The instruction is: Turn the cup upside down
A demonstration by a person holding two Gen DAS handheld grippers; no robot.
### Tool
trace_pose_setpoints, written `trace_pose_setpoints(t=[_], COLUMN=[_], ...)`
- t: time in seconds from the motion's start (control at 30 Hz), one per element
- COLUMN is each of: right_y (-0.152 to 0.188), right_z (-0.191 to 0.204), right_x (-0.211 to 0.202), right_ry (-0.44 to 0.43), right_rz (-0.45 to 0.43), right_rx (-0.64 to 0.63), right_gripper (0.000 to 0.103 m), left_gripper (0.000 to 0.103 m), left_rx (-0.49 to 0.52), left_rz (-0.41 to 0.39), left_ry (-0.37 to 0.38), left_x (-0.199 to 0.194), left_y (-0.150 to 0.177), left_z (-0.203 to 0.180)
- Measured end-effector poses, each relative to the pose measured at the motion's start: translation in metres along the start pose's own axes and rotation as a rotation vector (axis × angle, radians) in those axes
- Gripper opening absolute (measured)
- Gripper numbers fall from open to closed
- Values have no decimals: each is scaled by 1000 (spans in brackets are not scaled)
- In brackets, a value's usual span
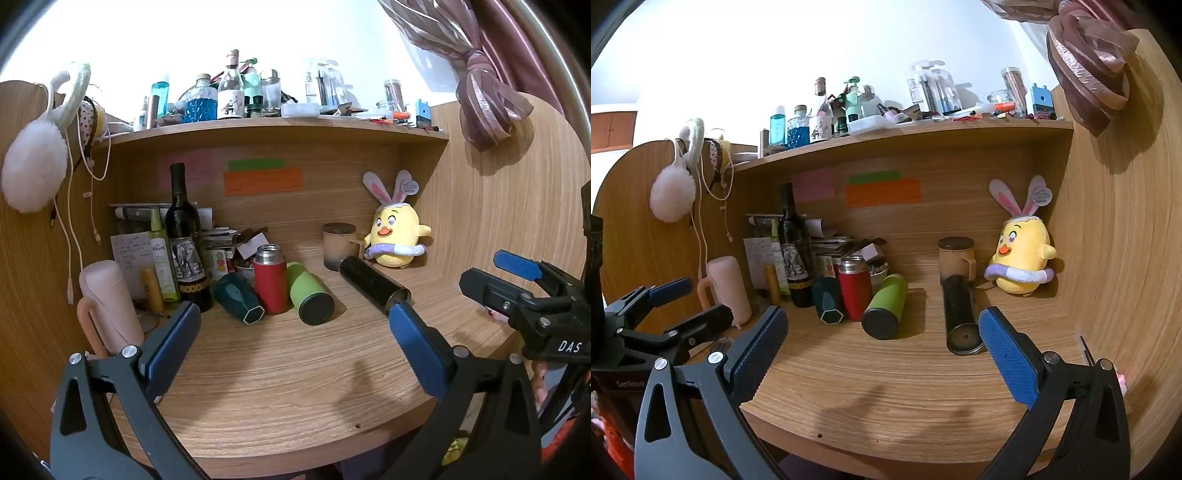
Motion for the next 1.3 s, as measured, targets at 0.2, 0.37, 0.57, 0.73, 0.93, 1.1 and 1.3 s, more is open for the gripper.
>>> trace_pose_setpoints(t=[0.2, 0.37, 0.57, 0.73, 0.93, 1.1, 1.3], right_y=[0, -1, -1, -1, 0, 0, 1], right_z=[0, 0, 1, 1, 2, 2, 3], right_x=[1, 1, 2, 2, 3, 3, 5], right_ry=[-1, -2, -1, -3, -4, -4, -6], right_rz=[3, 3, 4, 6, 7, 7, 10], right_rx=[-2, 0, -3, -3, -6, -5, -6], right_gripper=[103, 103, 103, 103, 103, 103, 103], left_gripper=[103, 103, 103, 103, 103, 103, 103], left_rx=[7, 11, 12, 14, 8, 13, -2], left_rz=[1, 3, -7, -11, -1, -3, 5], left_ry=[4, 3, 0, 0, -3, -5, 1], left_x=[0, 4, 5, 4, 3, 3, -4], left_y=[2, 6, 6, 5, 5, 5, 2], left_z=[1, 11, 12, 13, 10, 9, 3])
Point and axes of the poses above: each gripper's, at about its wrist camera, not at the fingertips, and x roughly the way its jaws point, z to its left, y to its underside, the point moved 2 cm from there along x, roughly the way its jaws point, and after that the axes turned 5 degrees about -y, right-handed, at the moved point
